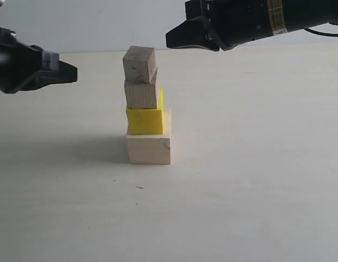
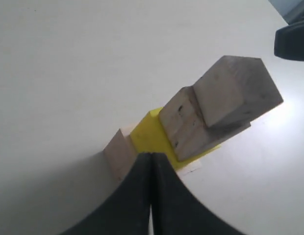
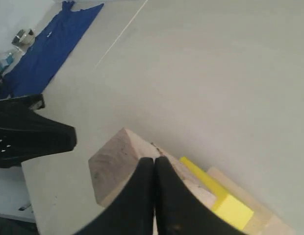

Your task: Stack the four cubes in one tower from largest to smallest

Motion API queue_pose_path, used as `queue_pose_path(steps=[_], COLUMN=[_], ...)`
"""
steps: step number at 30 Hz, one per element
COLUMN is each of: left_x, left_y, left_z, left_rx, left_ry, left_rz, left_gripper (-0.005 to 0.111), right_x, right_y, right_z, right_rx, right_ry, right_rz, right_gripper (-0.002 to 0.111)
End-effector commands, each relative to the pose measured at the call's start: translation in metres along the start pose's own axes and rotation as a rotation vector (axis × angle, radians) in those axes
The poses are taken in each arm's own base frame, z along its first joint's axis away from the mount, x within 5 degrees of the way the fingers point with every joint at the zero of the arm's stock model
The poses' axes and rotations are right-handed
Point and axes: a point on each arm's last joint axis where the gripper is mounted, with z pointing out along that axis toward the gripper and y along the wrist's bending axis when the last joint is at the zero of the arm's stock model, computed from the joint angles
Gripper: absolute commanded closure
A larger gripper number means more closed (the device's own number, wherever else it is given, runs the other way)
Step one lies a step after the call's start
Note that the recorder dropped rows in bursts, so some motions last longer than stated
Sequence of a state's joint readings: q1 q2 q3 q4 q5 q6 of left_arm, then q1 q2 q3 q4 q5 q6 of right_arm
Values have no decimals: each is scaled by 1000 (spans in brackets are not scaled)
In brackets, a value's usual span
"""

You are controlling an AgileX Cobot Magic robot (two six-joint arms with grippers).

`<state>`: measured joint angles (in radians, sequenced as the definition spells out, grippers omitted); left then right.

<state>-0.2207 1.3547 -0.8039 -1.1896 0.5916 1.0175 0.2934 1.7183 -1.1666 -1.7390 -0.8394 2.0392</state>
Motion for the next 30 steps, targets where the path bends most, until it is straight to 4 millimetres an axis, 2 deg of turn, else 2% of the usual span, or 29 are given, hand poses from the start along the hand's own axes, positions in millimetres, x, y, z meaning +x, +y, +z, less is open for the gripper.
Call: queue_pose_path(steps=[1,10,15,22,30], left_x=[-14,-29,-29,-29,-28], left_y=[2,4,3,-3,-2], left_z=[19,34,35,34,36], left_rx=[86,160,174,252,261], left_ry=[60,93,99,104,99], left_rz=[-4,24,38,41,56], left_gripper=[107,107,107,107,107], right_x=[-1,-2,-1,19,19], right_y=[6,4,0,-16,-15], right_z=[3,3,6,16,16], right_rx=[9,30,38,55,52], right_ry=[-5,-17,-13,44,48], right_rz=[14,60,68,128,129], right_gripper=[108,108,108,108,108])
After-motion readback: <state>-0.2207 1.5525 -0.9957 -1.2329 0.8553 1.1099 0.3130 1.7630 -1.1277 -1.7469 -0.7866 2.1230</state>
